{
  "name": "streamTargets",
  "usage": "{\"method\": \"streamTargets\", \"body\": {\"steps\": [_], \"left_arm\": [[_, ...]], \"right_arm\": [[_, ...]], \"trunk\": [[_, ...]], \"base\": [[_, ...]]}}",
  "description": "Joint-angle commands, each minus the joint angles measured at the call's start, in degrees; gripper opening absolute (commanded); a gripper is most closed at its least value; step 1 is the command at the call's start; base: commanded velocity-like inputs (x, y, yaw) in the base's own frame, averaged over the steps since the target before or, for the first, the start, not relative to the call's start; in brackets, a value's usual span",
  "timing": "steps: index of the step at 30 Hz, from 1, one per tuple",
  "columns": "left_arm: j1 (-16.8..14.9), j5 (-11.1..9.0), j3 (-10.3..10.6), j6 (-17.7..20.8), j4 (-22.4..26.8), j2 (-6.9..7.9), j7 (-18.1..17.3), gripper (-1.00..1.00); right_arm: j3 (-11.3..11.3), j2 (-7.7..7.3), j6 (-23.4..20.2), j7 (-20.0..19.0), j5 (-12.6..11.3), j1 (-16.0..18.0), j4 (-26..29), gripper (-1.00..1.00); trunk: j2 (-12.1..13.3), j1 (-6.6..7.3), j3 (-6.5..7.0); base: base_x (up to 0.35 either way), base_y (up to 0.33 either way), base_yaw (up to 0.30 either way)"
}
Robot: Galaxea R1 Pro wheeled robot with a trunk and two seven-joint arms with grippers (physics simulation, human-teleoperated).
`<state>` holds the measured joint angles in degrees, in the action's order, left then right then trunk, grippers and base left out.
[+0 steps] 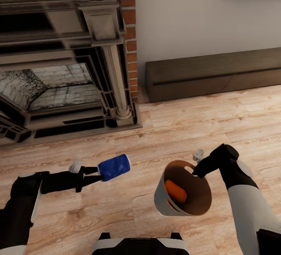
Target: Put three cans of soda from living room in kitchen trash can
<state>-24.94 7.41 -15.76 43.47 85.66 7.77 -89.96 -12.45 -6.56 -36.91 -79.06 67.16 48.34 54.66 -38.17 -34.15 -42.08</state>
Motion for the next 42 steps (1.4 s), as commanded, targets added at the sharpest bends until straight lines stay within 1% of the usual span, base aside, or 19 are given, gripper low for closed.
{"method": "streamTargets", "body": {"steps": [1, 3, 4, 5, 8, 10, 12, 14, 17, 20, 24, 29, 34, 36, 38, 39, 40, 41, 42], "left_arm": [[-1.24, -0.01, 0.05, 1.05, 0.03, -0.06, -0.04, -1.00], [-5.77, 0.00, 0.73, 4.71, 0.12, -0.70, -0.04, -1.00], [-6.99, 0.01, 1.15, 5.48, 0.12, -1.02, -0.04, -1.00], [-9.26, 0.08, 2.26, 6.98, 0.12, -1.73, -0.04, -1.00], [-14.07, 0.59, 5.04, 10.45, 0.05, -3.55, -0.04, -1.00], [-15.89, 0.75, 5.91, 11.69, -0.01, -4.03, -0.04, -1.00], [-18.79, 0.83, 8.88, 14.72, -0.07, -4.61, 1.21, -1.00], [-19.64, 0.78, 12.31, 16.26, -0.05, -5.03, 2.40, -1.00], [-19.99, 0.77, 14.97, 16.53, 0.00, -6.07, 3.84, -1.00], [-20.14, 0.77, 17.76, 16.53, 0.08, -7.48, 5.47, -1.00], [-20.15, 0.83, 22.31, 16.53, 0.11, -8.06, 7.03, -1.00], [-20.15, 0.86, 24.29, 16.53, 0.41, -8.12, 7.42, -1.00], [-20.21, 0.98, 28.06, 16.53, 0.53, -8.17, 7.52, -1.00], [-20.32, 1.98, 29.31, 16.53, 0.54, -8.25, 7.65, -1.00], [-20.50, 4.14, 29.76, 16.53, 0.52, -8.32, 7.80, -1.00], [-20.60, 6.36, 29.94, 16.53, 0.50, -8.49, 7.86, -1.00], [-20.63, 7.66, 30.02, 16.53, 0.49, -8.65, 7.88, -1.00], [-20.68, 10.49, 30.14, 16.53, 0.49, -9.13, 7.91, -1.00], [-20.69, 11.92, 30.18, 16.53, 0.48, -9.44, 7.92, -1.00]], "right_arm": [[0.08, 0.06, -0.61, -0.62, -0.25, 0.04, -0.02, -1.00], [0.36, 0.37, -0.72, -0.70, -0.17, 0.12, 0.00, -1.00], [0.40, 0.45, -0.73, -0.71, -0.16, 0.13, 0.00, -1.00], [0.47, 0.62, -0.75, -0.72, -0.14, 0.15, 0.00, -1.00], [0.55, 1.30, -0.84, -0.71, -0.07, 0.16, 0.00, -1.00], [0.56, 1.55, -0.85, -0.71, -0.05, 0.23, 0.00, -1.00], [0.56, 1.90, -0.96, -0.68, -0.03, 1.33, -0.11, -1.00], [0.57, 2.05, -2.60, -0.68, -0.14, 3.02, -0.49, -1.00], [0.62, 2.55, -4.68, -0.84, -0.36, 4.12, -0.66, -1.00], [1.03, 3.74, -5.86, -0.84, -0.25, 5.38, -0.75, -1.00], [1.91, 4.37, -6.47, -0.70, -0.12, 7.92, -0.91, -1.00], [2.18, 4.89, -6.64, -0.27, -0.06, 9.08, -1.37, -1.00], [2.26, 5.28, -7.29, -0.03, -0.02, 10.29, -2.76, -1.00], [2.77, 5.76, -8.53, 0.01, -0.02, 10.70, -3.14, -1.00], [3.80, 5.99, -9.04, 0.06, -0.02, 10.84, -3.28, -1.00], [4.45, 6.22, -9.24, 0.12, -0.02, 10.89, -3.33, -1.00], [4.71, 6.39, -9.31, 0.14, -0.02, 10.91, -3.35, -1.00], [5.14, 6.85, -9.40, 0.17, 0.02, 10.94, -3.38, -1.00], [5.30, 7.09, -9.46, 0.18, 0.03, 10.95, -3.39, -1.00]], "trunk": [[0.00, 0.01, 0.00], [0.00, 0.01, 0.00], [0.00, 0.01, 0.00], [0.00, 0.01, 0.00], [0.00, 0.01, 0.00], [0.00, 0.01, 0.00], [0.00, 0.01, 0.00], [0.00, 0.01, 0.00], [0.00, 0.01, 0.00], [0.00, 0.01, 0.00], [0.00, 0.01, 0.00], [0.00, 0.01, 0.00], [0.00, 0.01, 0.00], [0.00, 0.01, 0.00], [0.00, 0.01, 0.00], [0.00, 0.01, 0.00], [0.00, 0.01, 0.00], [0.00, 0.01, 0.00], [0.00, 0.01, 0.00]], "base": [[0.000, 0.000, 0.000], [0.000, 0.000, 0.000], [0.000, 0.000, 0.000], [0.000, 0.000, 0.000], [0.000, 0.000, 0.000], [0.000, 0.000, 0.000], [0.000, 0.000, 0.000], [0.000, 0.000, 0.000], [0.000, 0.000, 0.000], [0.000, 0.000, 0.000], [0.000, 0.000, 0.000], [0.000, 0.000, 0.000], [0.000, 0.000, 0.000], [0.000, 0.000, 0.000], [0.000, 0.000, 0.000], [0.000, 0.000, 0.000], [0.000, 0.000, 0.000], [0.000, 0.000, 0.000], [0.000, 0.000, 0.000]]}}
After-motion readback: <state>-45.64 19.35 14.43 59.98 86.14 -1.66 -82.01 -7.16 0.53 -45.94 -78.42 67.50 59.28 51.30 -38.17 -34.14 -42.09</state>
